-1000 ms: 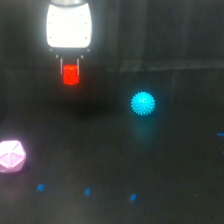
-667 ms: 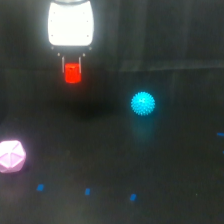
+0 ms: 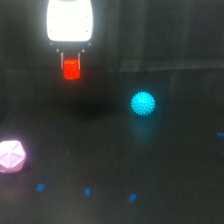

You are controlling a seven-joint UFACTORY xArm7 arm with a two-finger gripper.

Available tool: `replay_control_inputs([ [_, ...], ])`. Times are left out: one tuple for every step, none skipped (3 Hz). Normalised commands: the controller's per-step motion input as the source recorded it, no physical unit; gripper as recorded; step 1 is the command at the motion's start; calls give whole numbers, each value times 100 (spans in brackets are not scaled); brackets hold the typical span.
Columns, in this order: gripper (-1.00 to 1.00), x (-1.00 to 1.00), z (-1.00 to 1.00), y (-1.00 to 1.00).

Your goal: Pick up the red object from the table

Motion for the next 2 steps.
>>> replay_control_inputs([
  [-100,32,9,6],
  [-100,-10,-60,17],
])
